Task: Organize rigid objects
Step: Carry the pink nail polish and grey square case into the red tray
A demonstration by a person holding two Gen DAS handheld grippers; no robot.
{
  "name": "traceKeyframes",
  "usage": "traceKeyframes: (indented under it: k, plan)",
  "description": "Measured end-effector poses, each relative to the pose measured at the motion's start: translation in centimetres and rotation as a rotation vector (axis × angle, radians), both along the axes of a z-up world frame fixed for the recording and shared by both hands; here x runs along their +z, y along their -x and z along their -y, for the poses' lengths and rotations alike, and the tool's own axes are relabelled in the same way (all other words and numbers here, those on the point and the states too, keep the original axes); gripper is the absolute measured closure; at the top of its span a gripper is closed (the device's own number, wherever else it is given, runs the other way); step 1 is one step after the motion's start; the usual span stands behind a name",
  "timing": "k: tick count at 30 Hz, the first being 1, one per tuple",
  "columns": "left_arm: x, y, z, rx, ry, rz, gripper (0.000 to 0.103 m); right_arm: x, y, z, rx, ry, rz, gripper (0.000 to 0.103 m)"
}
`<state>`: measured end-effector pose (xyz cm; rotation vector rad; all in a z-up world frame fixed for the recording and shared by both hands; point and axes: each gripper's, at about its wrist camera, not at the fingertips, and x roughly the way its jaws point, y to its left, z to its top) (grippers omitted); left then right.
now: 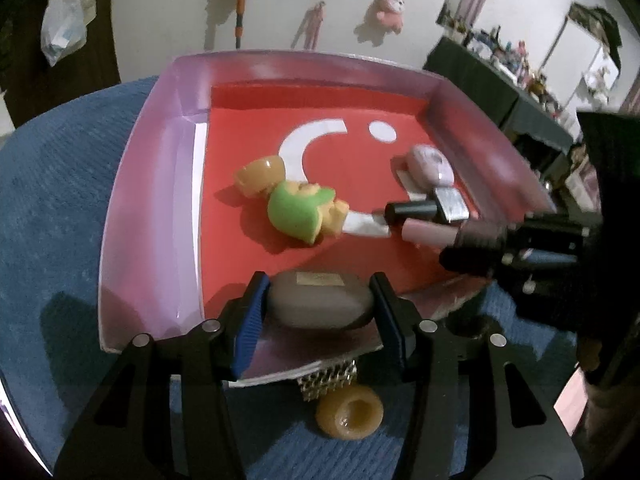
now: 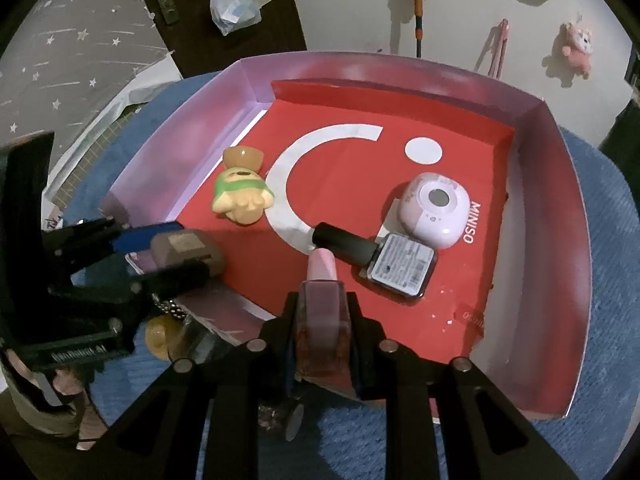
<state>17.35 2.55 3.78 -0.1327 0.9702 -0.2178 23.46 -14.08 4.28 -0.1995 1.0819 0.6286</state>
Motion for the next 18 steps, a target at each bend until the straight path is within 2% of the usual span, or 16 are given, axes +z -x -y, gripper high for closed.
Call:
traceKeyframes:
  k: [5, 8, 14, 18]
  plan:
    - [0.2, -0.1, 0.2, 0.013, -0.011, 0.054, 0.054, -0.2, 0.5, -0.1, -0.018, 0.044, 0.074, 0.081]
    - [0.3, -0.8, 0.4, 0.016, -0.034, 0.074, 0.054, -0.2, 0.1, 0.3, -0.041, 0.04, 0.082, 0.081]
    - [0.0, -2.0, 0.3, 0.025, -0.012, 0.071, 0.054, -0.2, -0.3, 0.4, -0.053, 0.033, 0.095, 0.081]
    - [0.1, -1.7, 0.7, -0.005, 0.002, 0.053, 0.054, -0.3, -0.1, 0.3, -0.044, 0.01, 0.091, 0.081]
